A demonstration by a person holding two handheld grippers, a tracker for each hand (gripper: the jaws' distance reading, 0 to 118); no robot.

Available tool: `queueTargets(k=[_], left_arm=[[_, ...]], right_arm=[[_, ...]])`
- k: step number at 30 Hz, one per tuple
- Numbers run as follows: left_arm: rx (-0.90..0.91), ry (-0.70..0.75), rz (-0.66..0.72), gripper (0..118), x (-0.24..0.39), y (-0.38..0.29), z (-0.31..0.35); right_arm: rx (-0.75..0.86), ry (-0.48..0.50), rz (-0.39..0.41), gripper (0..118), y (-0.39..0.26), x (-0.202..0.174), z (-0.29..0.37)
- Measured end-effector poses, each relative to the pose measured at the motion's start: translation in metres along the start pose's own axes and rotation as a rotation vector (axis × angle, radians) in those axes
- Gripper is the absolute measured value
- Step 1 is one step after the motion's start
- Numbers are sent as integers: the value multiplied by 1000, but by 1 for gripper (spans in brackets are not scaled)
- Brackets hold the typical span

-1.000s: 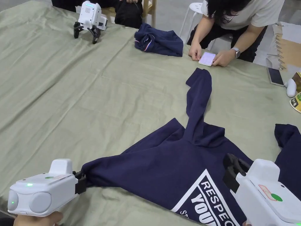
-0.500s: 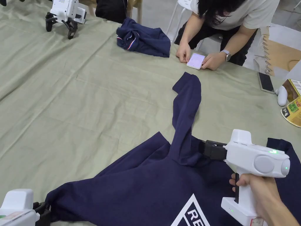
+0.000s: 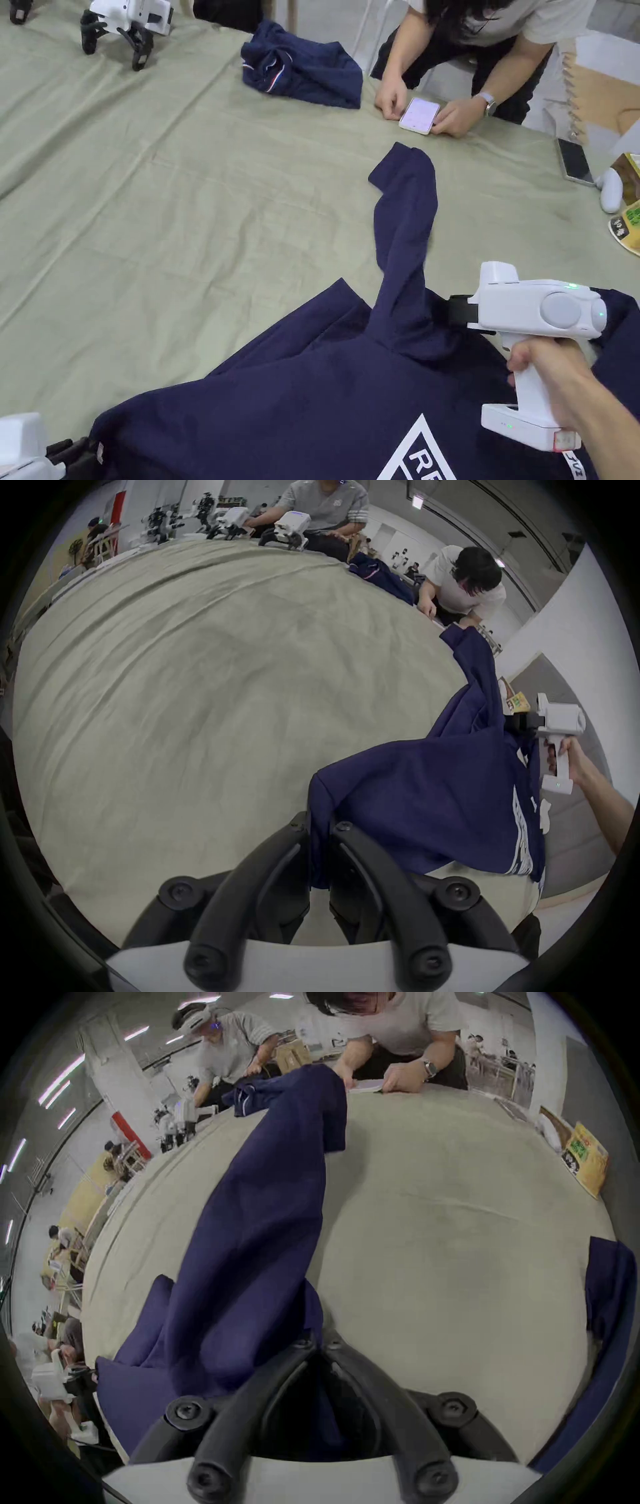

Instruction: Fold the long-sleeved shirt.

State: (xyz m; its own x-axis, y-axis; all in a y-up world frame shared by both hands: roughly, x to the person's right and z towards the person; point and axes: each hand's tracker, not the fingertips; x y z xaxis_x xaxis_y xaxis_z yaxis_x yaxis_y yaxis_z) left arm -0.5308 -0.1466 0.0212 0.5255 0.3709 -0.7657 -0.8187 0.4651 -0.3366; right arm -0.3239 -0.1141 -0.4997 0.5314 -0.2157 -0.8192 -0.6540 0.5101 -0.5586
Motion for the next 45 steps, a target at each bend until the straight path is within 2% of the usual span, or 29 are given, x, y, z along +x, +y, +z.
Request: queueTargets(k=[1,4,9,11,13,19,22,25,26,30,34,37,39,42,43,45], left_arm=[[7,-3,1,13,0,-2,1],[40,-5,3,12,-6,-9,12],[218,-114,-40,12,9,5,69],[286,-134,-91,12,24,21,96],[357,-175,-137,12,44,36,119],[542,-280,-270,12,107,97,192],[609,-300,-303,12,138,129,227],[688,-349,-366,12,172,158,266],[713,-339,-384,12,182,170,277],[775,-347,-403,12,217,216,320],[814,-332,-438,12,250,259,356],[863,-299,-466,12,275,288,384],[892,-272,-471,12,291,307,397],[901,-268,-459,12,315,342,413],[910,-227,-462,12,326,354,417],[916,-237,-450,12,339,375,424]], right_arm=[[4,31,-56,0,7,27,-12],[122,79,-106,0,0,28,29],[311,74,-39,0,-15,7,128],[382,28,-7,0,-11,1,171],[460,30,-11,0,-13,-4,217],[710,-61,57,0,-11,-40,362],[788,-104,47,0,-6,-53,429],[871,-205,111,0,3,-69,485],[901,-214,101,0,5,-73,501],[1007,-282,88,0,19,-81,553],[1100,-295,38,0,36,-87,594],[1145,-387,70,0,56,-99,620],[1153,-388,68,0,72,-105,635],[1171,-451,96,0,97,-114,653],[1178,-477,117,0,107,-118,657],[1173,-491,119,0,124,-119,664]])
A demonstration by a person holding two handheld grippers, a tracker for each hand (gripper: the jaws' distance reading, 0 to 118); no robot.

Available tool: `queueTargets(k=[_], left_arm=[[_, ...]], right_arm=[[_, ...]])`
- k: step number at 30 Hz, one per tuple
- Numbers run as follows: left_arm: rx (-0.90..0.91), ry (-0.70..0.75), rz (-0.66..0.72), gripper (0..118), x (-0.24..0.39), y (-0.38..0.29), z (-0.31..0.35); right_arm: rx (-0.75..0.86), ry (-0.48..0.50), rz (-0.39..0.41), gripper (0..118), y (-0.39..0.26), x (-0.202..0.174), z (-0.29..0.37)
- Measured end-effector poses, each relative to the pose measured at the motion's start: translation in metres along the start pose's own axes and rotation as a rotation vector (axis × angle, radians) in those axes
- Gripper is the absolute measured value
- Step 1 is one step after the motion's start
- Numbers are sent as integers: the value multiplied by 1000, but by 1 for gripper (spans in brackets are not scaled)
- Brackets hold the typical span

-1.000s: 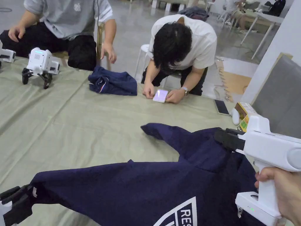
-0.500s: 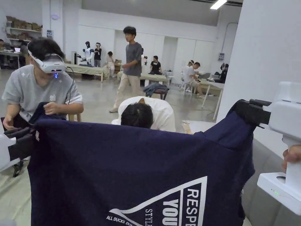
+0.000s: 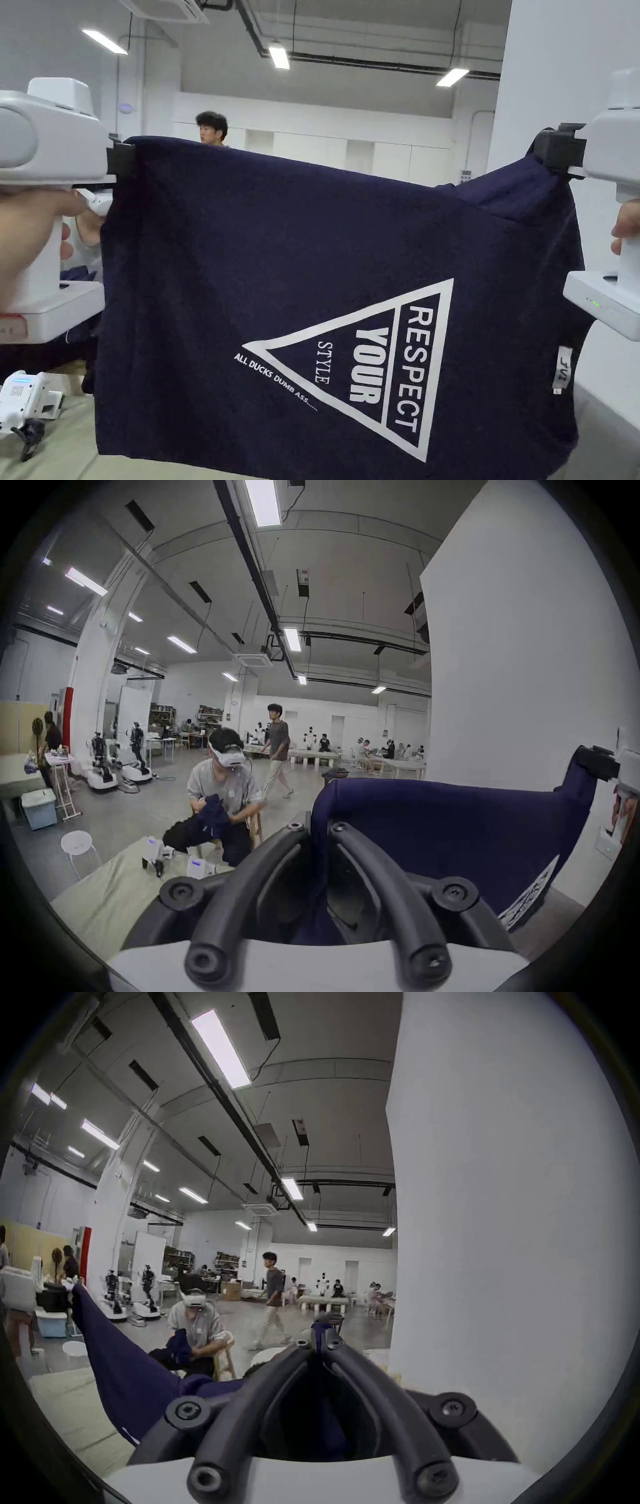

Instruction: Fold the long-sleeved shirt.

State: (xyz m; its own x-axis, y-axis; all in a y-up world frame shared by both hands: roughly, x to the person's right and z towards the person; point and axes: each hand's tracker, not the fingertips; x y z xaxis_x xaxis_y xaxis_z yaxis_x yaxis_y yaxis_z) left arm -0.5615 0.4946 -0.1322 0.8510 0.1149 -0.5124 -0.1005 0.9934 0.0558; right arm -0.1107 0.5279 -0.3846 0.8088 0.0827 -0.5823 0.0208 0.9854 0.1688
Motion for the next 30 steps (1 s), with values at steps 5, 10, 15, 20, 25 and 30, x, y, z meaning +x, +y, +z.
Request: queueTargets(k=[5,10,15,20,25,30], left_arm=[[2,40,-24,11,7,35,-50],[18,76,-76,11,18,53,-103],[44,90,-89,11,21,70,-162],[122,93,-50,11,29,94,-215],[149,106,-39,11,34,125,-241],[188,121,-22,11,31,138,-249]], right_arm=[[7,-32,11,0,24,5,-43],[8,-69,8,0,42,8,-98],[25,-100,29,0,54,10,-156],[42,-116,24,0,63,15,-211],[81,-139,14,0,76,18,-246],[152,-134,29,0,85,15,-251]])
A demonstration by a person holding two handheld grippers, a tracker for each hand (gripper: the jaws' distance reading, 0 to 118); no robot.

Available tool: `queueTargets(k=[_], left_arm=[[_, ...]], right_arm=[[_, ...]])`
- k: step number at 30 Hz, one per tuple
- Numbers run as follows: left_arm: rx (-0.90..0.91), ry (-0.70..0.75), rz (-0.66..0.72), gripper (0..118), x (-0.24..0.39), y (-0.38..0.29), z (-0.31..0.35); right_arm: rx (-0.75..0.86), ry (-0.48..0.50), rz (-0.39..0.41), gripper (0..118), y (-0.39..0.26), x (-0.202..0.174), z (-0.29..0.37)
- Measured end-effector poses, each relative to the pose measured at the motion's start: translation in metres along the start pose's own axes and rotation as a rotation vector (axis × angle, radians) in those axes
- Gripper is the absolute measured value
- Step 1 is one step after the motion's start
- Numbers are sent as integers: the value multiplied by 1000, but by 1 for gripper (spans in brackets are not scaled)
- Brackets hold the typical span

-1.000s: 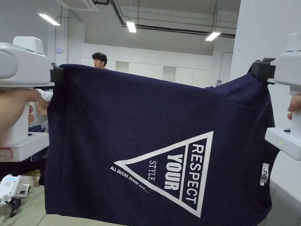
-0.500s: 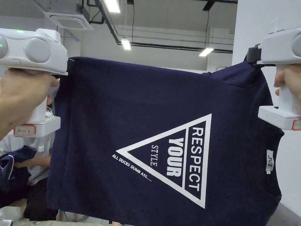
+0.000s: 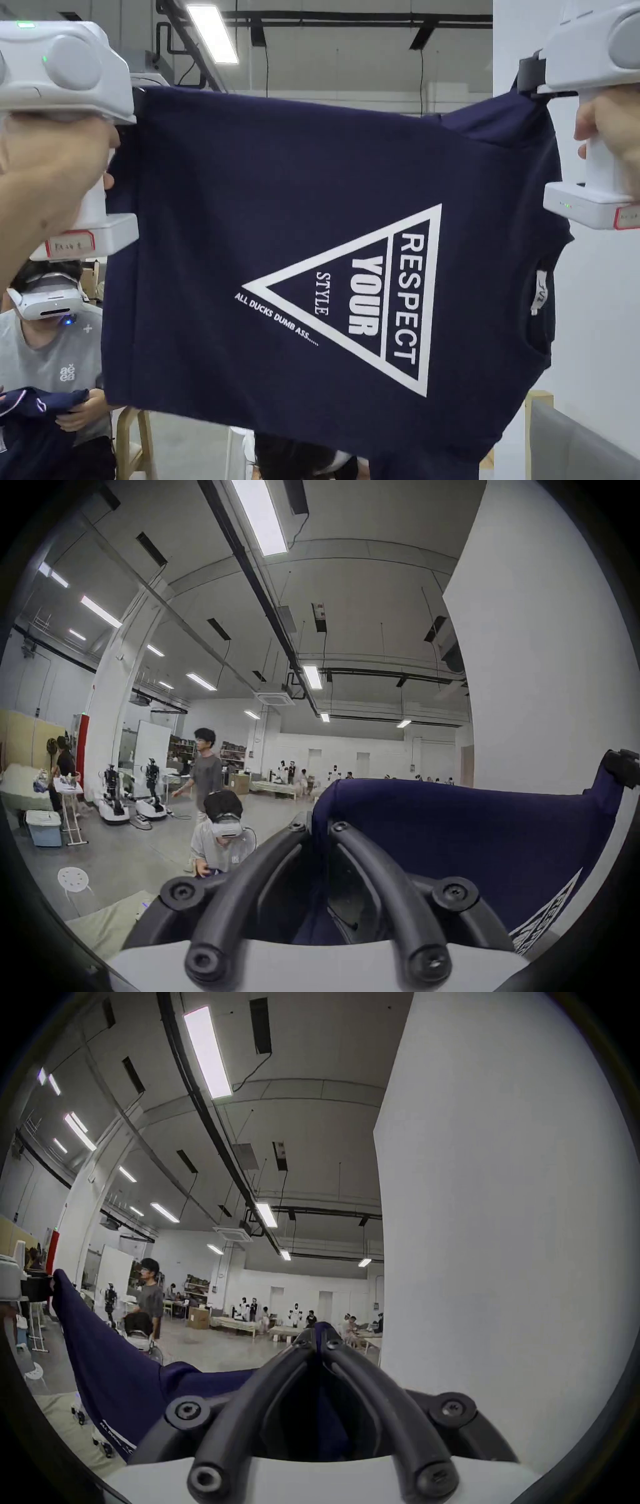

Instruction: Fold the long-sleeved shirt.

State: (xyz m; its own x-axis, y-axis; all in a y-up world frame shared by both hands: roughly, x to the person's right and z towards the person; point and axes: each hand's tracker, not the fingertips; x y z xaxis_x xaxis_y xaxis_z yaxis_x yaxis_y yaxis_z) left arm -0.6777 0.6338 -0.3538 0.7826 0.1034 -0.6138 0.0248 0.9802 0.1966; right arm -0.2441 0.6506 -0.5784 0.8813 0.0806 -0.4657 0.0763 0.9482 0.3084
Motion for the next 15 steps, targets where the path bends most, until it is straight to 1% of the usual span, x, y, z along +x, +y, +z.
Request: queueTargets(k=[4,7,9,10,11,13,15], left_arm=[[-10,14,-22,11,0,-16,0],[-55,-3,-39,11,-4,-42,1],[-70,-12,-37,11,-6,-66,5],[-101,-11,-46,11,-5,-82,7],[-131,-14,-52,11,-5,-96,10],[-195,-31,-58,11,-6,-125,17],[-225,-32,-45,11,-8,-154,31]], right_arm=[[17,5,-16,0,-12,1,3],[-10,14,-16,0,-35,2,6],[-37,30,-22,0,-59,5,12],[-62,41,-40,0,-74,6,16],[-92,56,-38,0,-89,8,19],[-143,54,-33,0,-119,11,28],[-189,68,-49,0,-148,15,41]])
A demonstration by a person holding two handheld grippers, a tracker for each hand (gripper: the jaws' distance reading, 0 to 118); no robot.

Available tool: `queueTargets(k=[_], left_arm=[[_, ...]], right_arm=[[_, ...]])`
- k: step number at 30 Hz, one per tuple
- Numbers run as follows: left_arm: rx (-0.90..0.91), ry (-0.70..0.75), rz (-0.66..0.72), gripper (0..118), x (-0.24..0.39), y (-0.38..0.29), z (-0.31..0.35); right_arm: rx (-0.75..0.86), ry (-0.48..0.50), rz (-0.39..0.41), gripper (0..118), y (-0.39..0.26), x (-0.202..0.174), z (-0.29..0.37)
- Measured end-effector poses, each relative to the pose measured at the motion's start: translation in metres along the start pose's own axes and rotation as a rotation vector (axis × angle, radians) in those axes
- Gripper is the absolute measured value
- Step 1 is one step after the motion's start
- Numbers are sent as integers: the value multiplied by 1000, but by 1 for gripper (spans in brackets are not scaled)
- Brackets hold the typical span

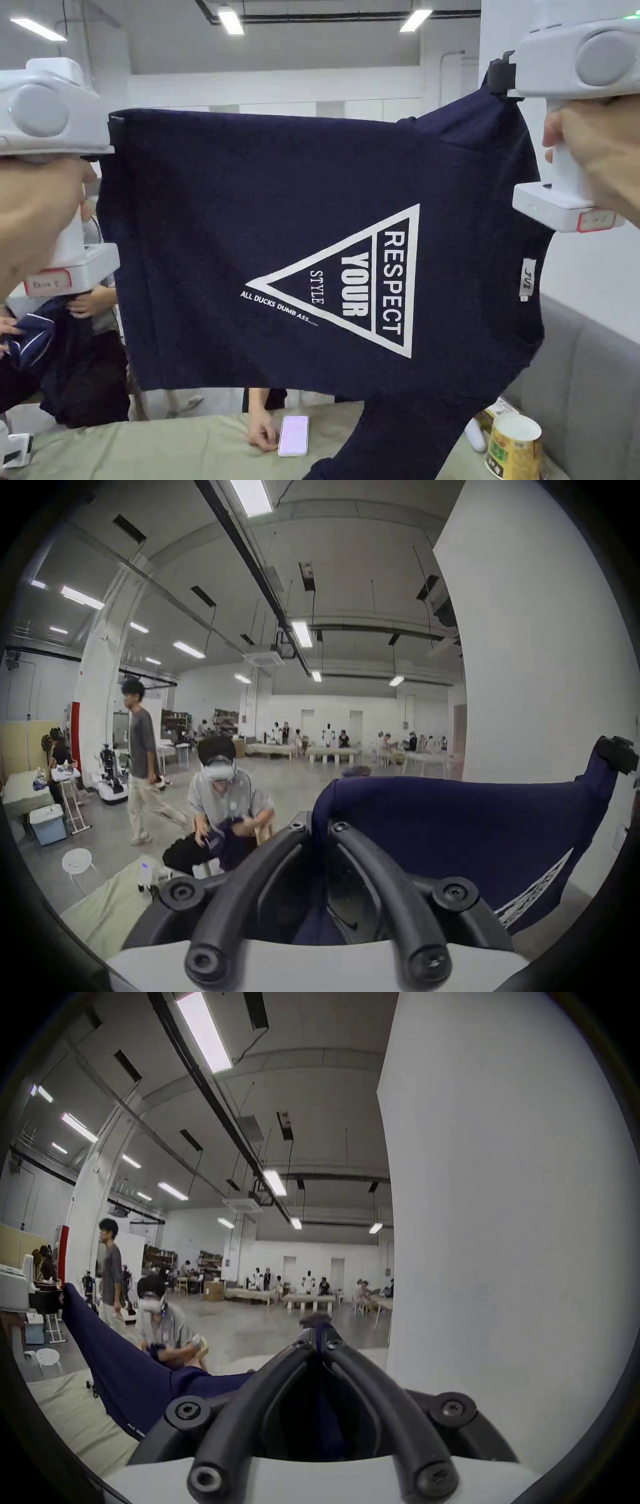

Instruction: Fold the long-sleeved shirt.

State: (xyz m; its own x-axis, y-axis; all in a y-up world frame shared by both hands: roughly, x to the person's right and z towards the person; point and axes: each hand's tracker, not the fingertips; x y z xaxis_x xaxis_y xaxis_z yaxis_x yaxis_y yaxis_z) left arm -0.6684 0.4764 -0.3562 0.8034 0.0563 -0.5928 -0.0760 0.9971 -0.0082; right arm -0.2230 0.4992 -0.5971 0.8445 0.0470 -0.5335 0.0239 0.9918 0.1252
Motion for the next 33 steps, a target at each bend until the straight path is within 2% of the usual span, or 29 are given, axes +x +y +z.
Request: queueTargets(k=[4,5,7,9,11,15,17,19,21,23,24,25,27,28,32,33], left_arm=[[-74,-45,0,11,-1,-56,20],[-71,-50,38,11,-4,-72,27],[-105,-52,10,11,-1,-99,41],[-150,-42,-25,11,2,-128,55],[-193,-69,-6,11,-1,-162,74],[-238,-103,7,11,-10,-224,127],[-266,-126,-31,11,-11,-255,160],[-325,-159,-10,11,-16,-284,186],[-332,-161,9,11,-23,-311,220],[-372,-190,-35,11,-31,-339,256],[-385,-193,-12,11,-39,-352,267],[-446,-229,9,11,-44,-366,282],[-519,-246,20,11,-57,-395,314],[-575,-274,25,11,-65,-412,327],[-807,-304,-86,11,-79,-480,378],[-853,-295,-113,11,-81,-497,389]], right_arm=[[-82,22,15,0,-53,7,26],[-85,18,10,0,-67,8,34],[-128,33,1,0,-93,9,50],[-164,47,-41,0,-123,12,68],[-198,50,-38,0,-157,14,93],[-319,32,19,0,-219,21,143],[-353,59,45,0,-248,25,172],[-377,74,20,0,-272,25,203],[-402,106,42,0,-296,21,240],[-471,127,63,0,-321,19,281],[-485,131,38,0,-333,20,302],[-521,166,-7,0,-346,22,322],[-590,130,-6,0,-378,25,360],[-621,153,-25,0,-394,25,381],[-766,161,-12,0,-459,19,446],[-825,156,-53,0,-474,18,457]])
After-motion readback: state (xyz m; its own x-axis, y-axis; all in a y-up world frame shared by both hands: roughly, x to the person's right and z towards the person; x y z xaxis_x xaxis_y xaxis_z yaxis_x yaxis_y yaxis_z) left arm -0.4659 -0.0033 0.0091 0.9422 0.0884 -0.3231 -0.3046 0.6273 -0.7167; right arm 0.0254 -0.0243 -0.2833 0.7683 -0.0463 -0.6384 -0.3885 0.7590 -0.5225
